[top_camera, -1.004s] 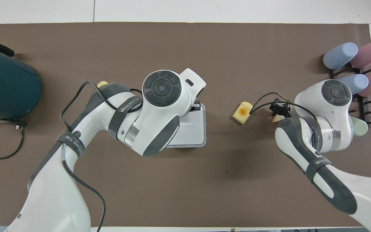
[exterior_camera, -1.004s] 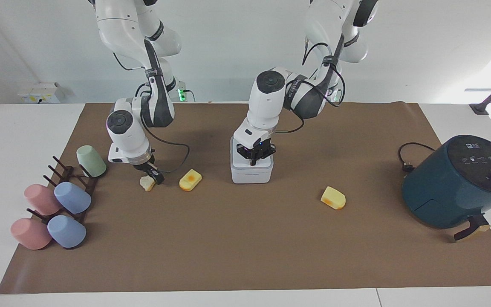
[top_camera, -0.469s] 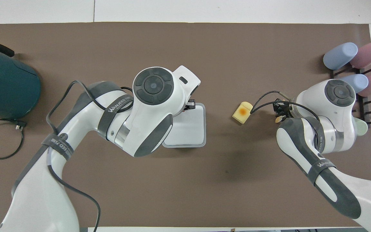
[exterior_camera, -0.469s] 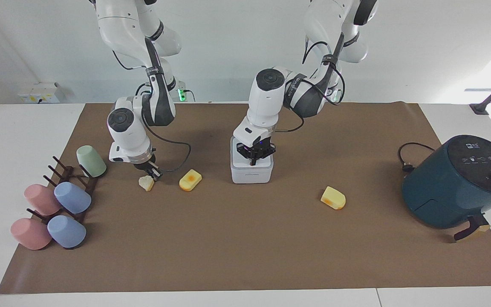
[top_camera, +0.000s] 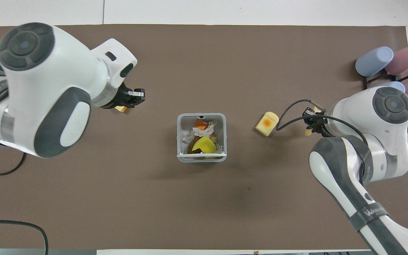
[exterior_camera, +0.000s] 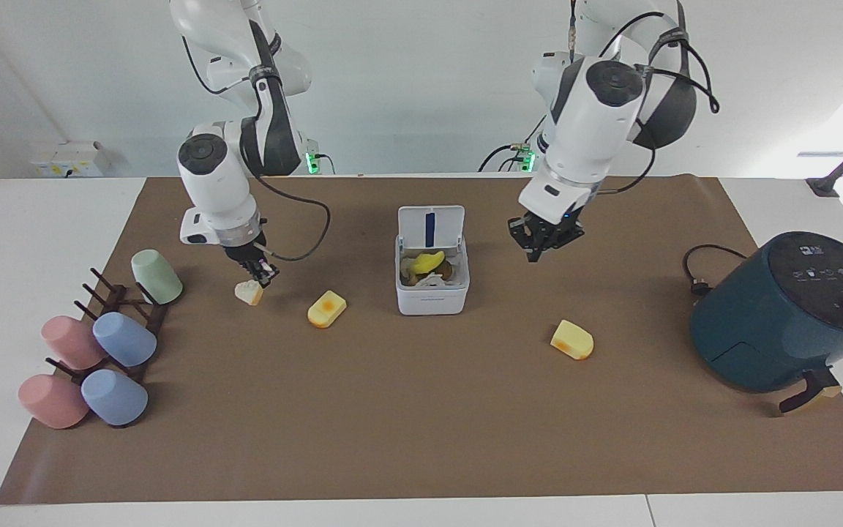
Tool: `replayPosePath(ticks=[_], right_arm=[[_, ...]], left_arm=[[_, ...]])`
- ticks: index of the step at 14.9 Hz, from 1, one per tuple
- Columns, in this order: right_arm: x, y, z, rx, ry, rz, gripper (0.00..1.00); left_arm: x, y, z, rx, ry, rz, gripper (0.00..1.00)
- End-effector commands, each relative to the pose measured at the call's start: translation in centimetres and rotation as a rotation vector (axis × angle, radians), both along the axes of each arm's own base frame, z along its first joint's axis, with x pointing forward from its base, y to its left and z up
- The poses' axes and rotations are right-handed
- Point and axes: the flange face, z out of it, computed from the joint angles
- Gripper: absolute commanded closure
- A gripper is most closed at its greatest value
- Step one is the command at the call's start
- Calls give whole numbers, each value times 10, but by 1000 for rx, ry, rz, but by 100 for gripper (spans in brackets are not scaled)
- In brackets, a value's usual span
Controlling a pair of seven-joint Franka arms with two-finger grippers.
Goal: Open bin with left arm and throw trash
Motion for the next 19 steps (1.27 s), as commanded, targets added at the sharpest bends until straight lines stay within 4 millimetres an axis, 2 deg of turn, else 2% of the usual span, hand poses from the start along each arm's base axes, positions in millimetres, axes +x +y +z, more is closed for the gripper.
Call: replayPosePath(ticks=[1, 3, 5, 8, 9, 13, 14, 16, 19], right_arm=[[-12, 65, 15, 15, -19, 96, 100], [-18, 116, 27, 36, -58, 95, 100], [-22, 154, 38, 51, -88, 145, 100], [-22, 202, 61, 146, -119, 136, 100], [-23, 215, 65, 191, -116, 127, 100], [-24, 237, 71, 338, -131, 62, 100], [-24, 240, 72, 372, -128, 40, 100], [-30, 251, 73, 392, -129, 48, 100], [-36, 255, 71, 440, -96, 12, 100]], left_arm=[[11, 42, -17, -29, 16, 68, 0], [21, 66, -35, -40, 16, 190, 0], [31, 85, -56, -56, -15, 326, 0], [51, 107, -111, -64, 0, 538, 0], [56, 108, -126, -69, 5, 613, 0], [68, 100, -175, -74, 22, 839, 0], [68, 92, -190, -69, 33, 860, 0], [71, 90, -196, -85, 17, 900, 0], [68, 88, -210, -65, 27, 901, 0]])
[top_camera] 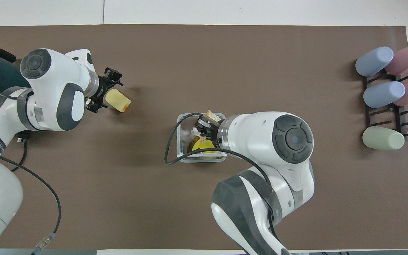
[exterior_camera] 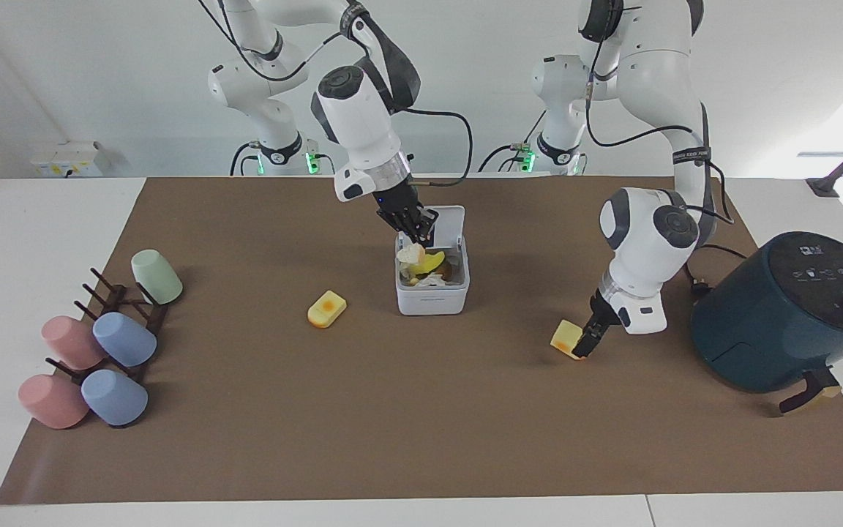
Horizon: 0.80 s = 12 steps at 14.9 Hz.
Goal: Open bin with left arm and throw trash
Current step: 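Drop the bread wedge into the bin while the left gripper reaches the block, then grasp the yellow block with the left gripper while the right gripper reaches the toast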
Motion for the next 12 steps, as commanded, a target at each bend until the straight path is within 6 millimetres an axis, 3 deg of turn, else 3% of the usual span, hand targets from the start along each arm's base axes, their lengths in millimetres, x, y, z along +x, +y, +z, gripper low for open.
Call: replayPosePath(ticks=[1, 2, 3, 5, 6, 7, 8, 11, 12], right_arm=[[-6, 8, -1, 53, 35, -32, 100], [-9, 9, -2, 51, 39, -27, 100], [-10, 9, -4, 50, 43, -27, 79], [-10, 9, -4, 49, 38, -23, 12], [-9, 9, -4, 50, 35, -25, 0], [-9, 9, -3, 51, 34, -25, 0], [-9, 9, -3, 50, 35, -24, 0], [-6, 4, -4, 38, 35, -16, 0], [-4, 0, -5, 30, 31, -9, 0]], left_arm=[[-8, -4, -13, 42, 0, -15, 0], [-14, -8, -22, 70, 12, -36, 0], [-18, -11, -27, 75, 17, -39, 0], [-18, -12, -27, 72, 10, -34, 0], [-18, -11, -26, 72, 9, -33, 0], [-17, -10, -25, 72, 7, -33, 5], [-16, -11, -25, 71, 6, -33, 15], [-13, -8, -20, 71, -4, -37, 64], [-11, -8, -18, 71, -11, -41, 73]])
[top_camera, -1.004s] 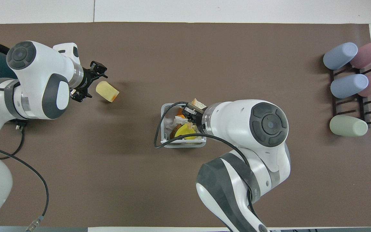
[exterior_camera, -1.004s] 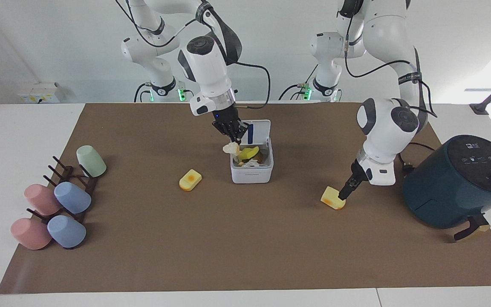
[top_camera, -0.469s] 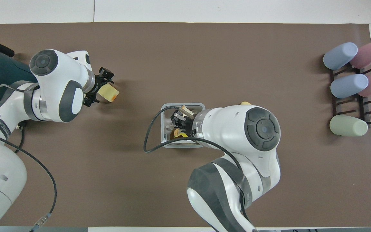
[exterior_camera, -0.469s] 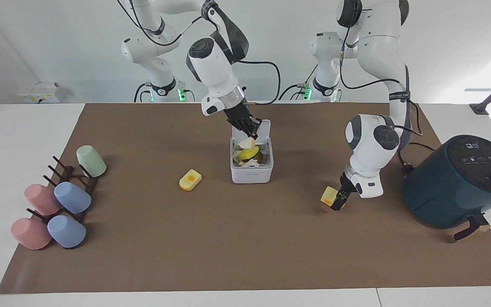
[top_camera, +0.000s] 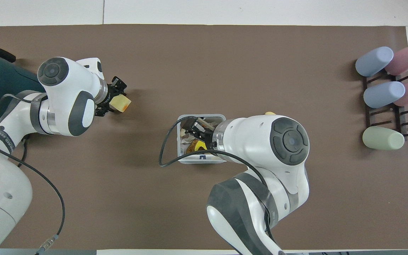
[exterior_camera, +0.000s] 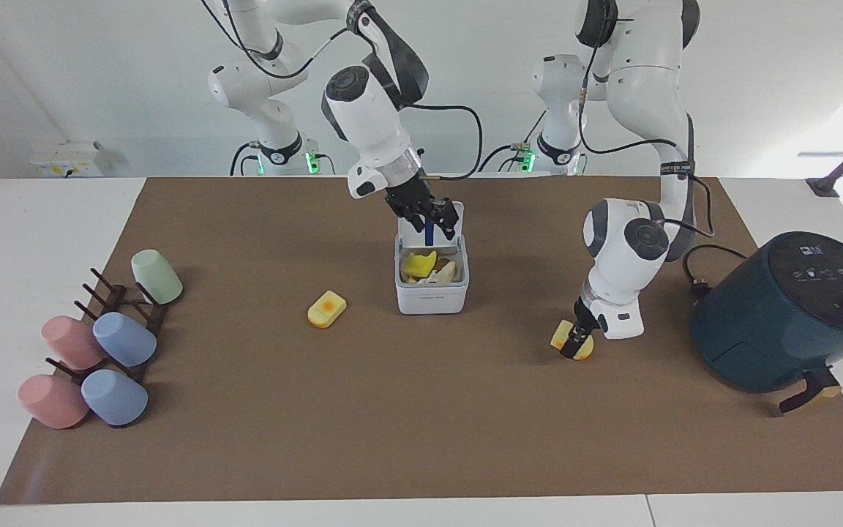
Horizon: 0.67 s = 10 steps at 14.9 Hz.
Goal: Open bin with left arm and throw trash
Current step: 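Grasp the yellow block with the left gripper while the right gripper reaches the toast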
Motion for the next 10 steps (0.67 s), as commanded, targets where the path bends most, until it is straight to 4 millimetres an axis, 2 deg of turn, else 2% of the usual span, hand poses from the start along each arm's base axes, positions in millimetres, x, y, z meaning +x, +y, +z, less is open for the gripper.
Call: replayPosePath(ticks=[1, 4, 6, 8, 10], right_arm=[[3, -9, -4, -15, -12, 27, 0], [29, -51, -10, -131, -79, 116, 0], [43, -74, -32, -272, -120, 234, 0], [55, -106, -41, -331, -127, 294, 0], [59, -132, -50, -350, -124, 318, 0]], left_arm=[[2, 2, 7, 18, -30, -8, 80], [11, 3, 20, 15, -48, -13, 80], [18, 1, 39, 10, -73, -18, 80], [29, -8, 71, 4, -92, -32, 80], [35, -25, 110, -11, -90, -54, 80]])
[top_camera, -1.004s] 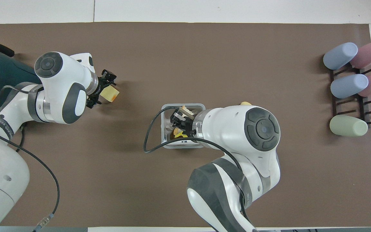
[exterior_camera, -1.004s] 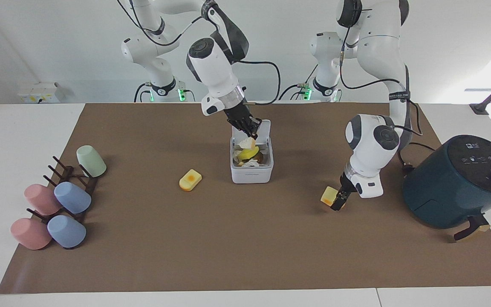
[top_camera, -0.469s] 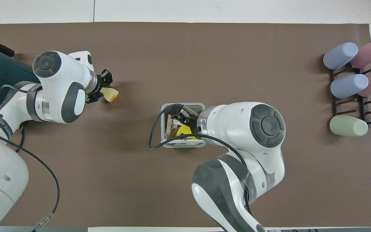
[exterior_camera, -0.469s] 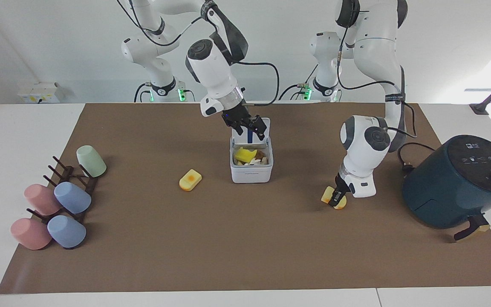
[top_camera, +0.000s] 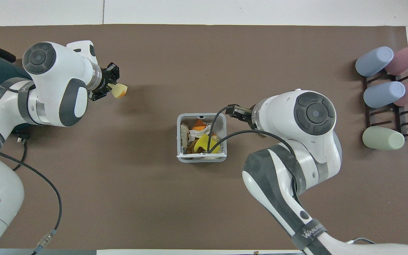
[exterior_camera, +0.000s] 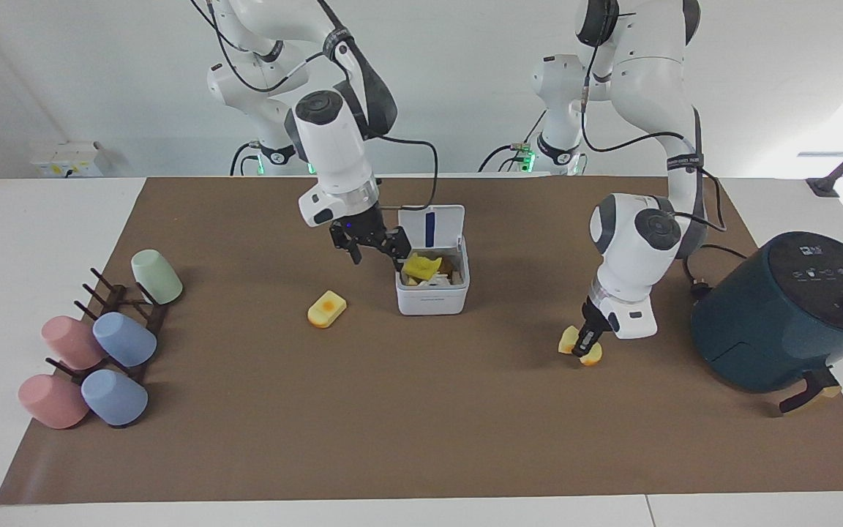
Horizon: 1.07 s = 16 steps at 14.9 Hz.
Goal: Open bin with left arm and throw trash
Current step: 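Carry the yellow block toward the bin while the right gripper grasps the toast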
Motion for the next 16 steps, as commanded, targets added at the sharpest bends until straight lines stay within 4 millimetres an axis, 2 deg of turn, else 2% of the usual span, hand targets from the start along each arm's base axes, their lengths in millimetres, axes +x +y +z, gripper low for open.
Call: replayPosePath(ticks=[1, 3, 5, 8, 11, 13, 15, 16], right_arm=[[-4, -36, -18, -42, 15, 30, 0], [0, -64, -25, -49, 14, 1, 0], [3, -73, -36, -59, 40, 4, 0], [2, -71, -64, -62, 80, -65, 0], [3, -68, -88, -61, 99, -122, 0], [2, -64, -99, -49, 102, -206, 0], [-4, -59, -108, -48, 102, -217, 14], [-8, -64, -115, -46, 98, -225, 29]], left_arm=[[4, -34, 64, -2, 2, -63, 80], [-6, -73, 104, -49, 20, -119, 80], [-29, -112, 134, -82, 3, -189, 80], [-61, -172, 141, -123, -5, -295, 80], [-103, -210, 127, -110, -22, -372, 80], [-127, -221, 105, -94, -30, -418, 80], [-143, -221, 86, -76, -25, -453, 80], [-148, -219, 80, -66, -21, -471, 80]])
